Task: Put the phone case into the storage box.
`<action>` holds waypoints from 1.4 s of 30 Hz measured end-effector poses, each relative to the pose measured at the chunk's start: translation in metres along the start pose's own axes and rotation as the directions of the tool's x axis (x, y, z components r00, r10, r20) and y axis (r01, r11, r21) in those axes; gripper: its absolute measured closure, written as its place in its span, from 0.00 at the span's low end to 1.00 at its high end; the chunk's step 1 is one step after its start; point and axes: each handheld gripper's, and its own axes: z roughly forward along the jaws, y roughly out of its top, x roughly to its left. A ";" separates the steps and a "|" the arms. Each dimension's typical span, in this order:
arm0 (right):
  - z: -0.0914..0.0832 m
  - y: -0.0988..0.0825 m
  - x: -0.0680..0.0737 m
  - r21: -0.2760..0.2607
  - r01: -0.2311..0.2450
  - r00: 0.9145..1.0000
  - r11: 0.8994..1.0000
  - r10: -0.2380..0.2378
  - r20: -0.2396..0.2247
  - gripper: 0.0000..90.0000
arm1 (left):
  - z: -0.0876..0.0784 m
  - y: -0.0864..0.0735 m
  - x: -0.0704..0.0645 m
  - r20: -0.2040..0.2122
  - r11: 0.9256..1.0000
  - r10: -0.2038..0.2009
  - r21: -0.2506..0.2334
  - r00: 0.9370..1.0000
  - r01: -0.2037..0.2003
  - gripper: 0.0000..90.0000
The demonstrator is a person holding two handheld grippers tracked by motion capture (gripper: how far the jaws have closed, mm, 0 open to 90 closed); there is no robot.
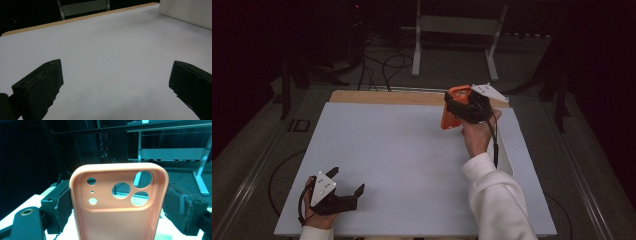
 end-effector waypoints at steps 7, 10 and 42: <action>0.000 0.004 -0.003 -0.004 0.005 1.000 1.000 -0.005 0.009 0.18 | 0.000 0.000 0.000 0.000 1.000 0.000 0.000 1.000 0.000 0.00; 0.000 0.005 -0.005 -0.007 0.006 1.000 1.000 -0.005 0.013 0.18 | 0.000 0.000 0.000 -0.001 1.000 -0.001 0.001 1.000 0.001 0.00; 0.001 0.008 -0.036 0.001 0.002 0.994 1.000 -0.002 0.109 0.18 | -0.001 0.000 0.000 -0.001 1.000 -0.003 -0.002 1.000 0.003 0.00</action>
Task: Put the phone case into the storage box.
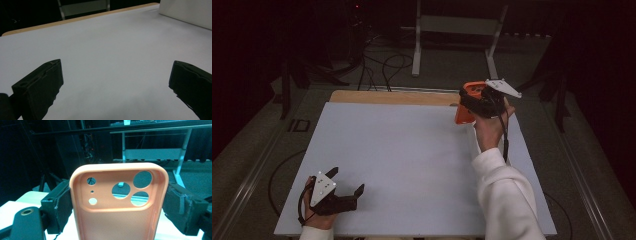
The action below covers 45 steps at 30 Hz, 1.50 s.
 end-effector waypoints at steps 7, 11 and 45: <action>0.003 -0.001 -0.003 0.002 0.002 1.000 1.000 -0.002 0.018 0.18 | 0.000 0.000 0.000 -0.001 1.000 0.002 0.001 1.000 -0.002 0.00; 0.004 -0.001 -0.007 0.006 0.001 1.000 1.000 -0.001 0.030 0.18 | 0.000 0.000 0.000 -0.001 1.000 -0.001 -0.002 1.000 0.001 0.00; 0.013 -0.003 -0.035 0.011 -0.006 0.993 1.000 0.005 0.121 0.18 | -0.001 0.001 0.001 -0.001 1.000 -0.011 -0.011 1.000 0.011 0.00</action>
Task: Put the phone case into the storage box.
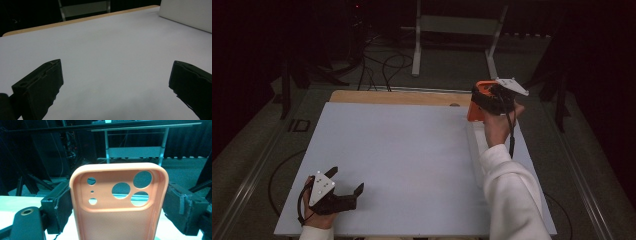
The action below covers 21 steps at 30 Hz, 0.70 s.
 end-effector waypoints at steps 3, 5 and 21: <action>0.002 0.000 -0.002 0.001 0.006 1.000 1.000 -0.006 0.009 0.18 | 0.000 0.000 0.000 -0.001 1.000 -0.003 -0.002 1.000 0.003 0.00; 0.002 0.001 -0.002 0.000 0.004 1.000 1.000 -0.004 0.013 0.18 | 0.000 0.000 0.000 -0.002 1.000 -0.005 -0.003 1.000 0.005 0.00; 0.007 0.003 -0.010 -0.002 -0.003 0.999 1.000 0.003 0.051 0.18 | 0.000 0.000 0.000 -0.002 1.000 -0.005 -0.004 1.000 0.005 0.00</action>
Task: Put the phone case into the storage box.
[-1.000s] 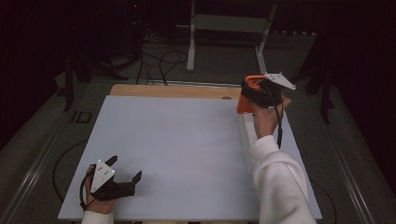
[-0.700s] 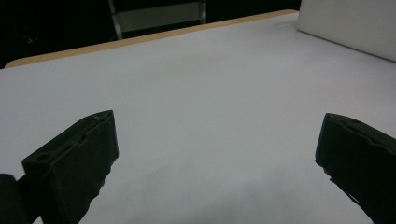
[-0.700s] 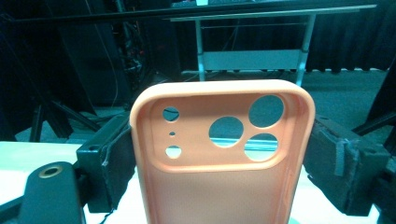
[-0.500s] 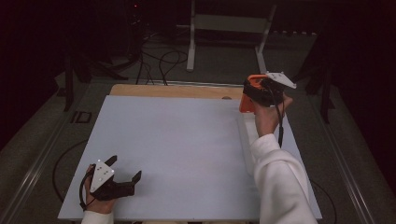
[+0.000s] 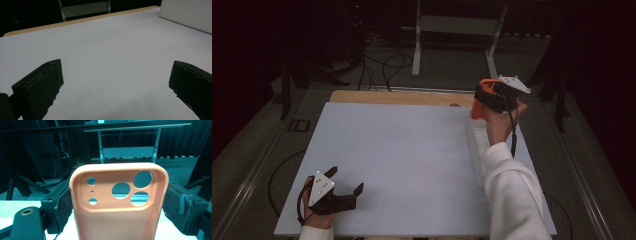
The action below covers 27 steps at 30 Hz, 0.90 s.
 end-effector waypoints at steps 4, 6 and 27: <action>0.002 -0.001 -0.002 0.004 -0.005 1.000 1.000 0.005 0.008 0.18 | 0.000 0.000 0.000 0.000 1.000 -0.001 -0.002 1.000 0.001 0.00; 0.004 -0.002 -0.002 0.006 -0.005 1.000 1.000 0.005 0.011 0.18 | 0.000 0.000 0.000 0.000 1.000 -0.002 -0.003 1.000 0.002 0.00; 0.016 -0.009 -0.004 0.030 0.001 0.999 1.000 -0.002 0.034 0.18 | -0.001 0.000 0.000 0.002 1.000 -0.005 -0.006 1.000 0.005 0.00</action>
